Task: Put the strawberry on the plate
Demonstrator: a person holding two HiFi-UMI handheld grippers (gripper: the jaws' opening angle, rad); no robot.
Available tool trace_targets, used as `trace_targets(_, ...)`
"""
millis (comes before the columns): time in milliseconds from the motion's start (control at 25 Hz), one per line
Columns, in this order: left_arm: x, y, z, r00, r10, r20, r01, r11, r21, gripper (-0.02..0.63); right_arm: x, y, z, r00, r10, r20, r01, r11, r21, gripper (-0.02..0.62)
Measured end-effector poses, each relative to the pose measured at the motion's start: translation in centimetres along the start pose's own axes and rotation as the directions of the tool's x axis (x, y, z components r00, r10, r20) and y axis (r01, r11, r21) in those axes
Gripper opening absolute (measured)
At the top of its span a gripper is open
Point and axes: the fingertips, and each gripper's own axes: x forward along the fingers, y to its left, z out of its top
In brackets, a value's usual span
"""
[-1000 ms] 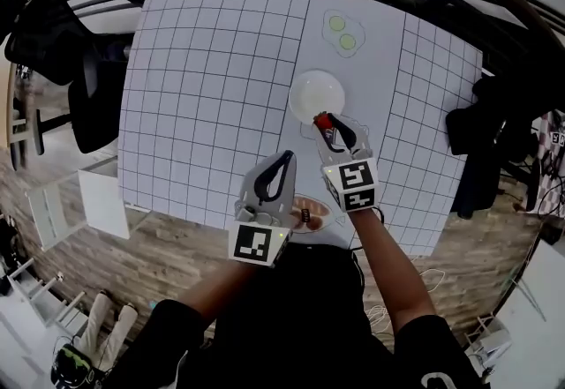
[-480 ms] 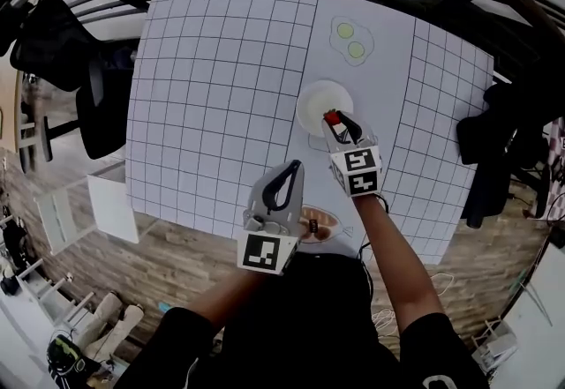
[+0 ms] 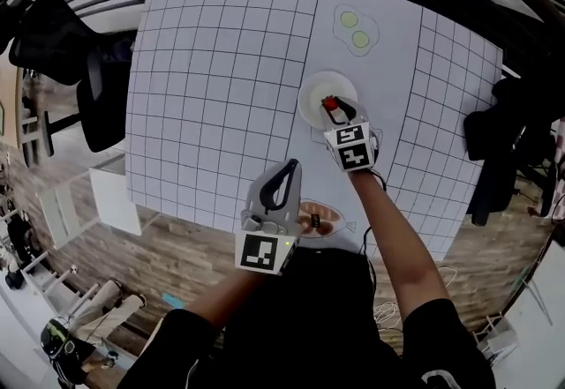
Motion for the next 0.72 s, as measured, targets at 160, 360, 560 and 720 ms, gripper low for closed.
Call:
trace_targets(160, -0.3, 0.9, -0.4, 1.000, 0.028, -0.010, -0.028, 1.000, -0.009, 0.009, 0.9, -0.2, -0.8, 0.999, -0.005, -0.044, 0.004, 1.000, -0.002, 0.132)
trace_targets(360, -0.8, 1.4, -0.5, 0.999, 0.046, -0.008, -0.046, 0.999, 0.000, 0.009, 1.2, -0.3, -0.9, 0.999, -0.011, -0.052, 0.010, 1.000, -0.014, 0.132)
trace_targets(560, -1.1, 1.9, -1.1, 0.997, 0.066, -0.025, -0.066, 0.998, -0.009, 0.009, 1.7, -0.2, -0.7, 0.998, -0.014, -0.053, 0.012, 0.999, -0.046, 0.143)
trace_targets(720, -1.9, 1.6, -1.1, 0.998, 0.065, -0.012, -0.065, 0.997, -0.028, 0.009, 1.6, -0.1, -0.4, 1.000, -0.009, -0.024, 0.008, 1.000, -0.020, 0.158)
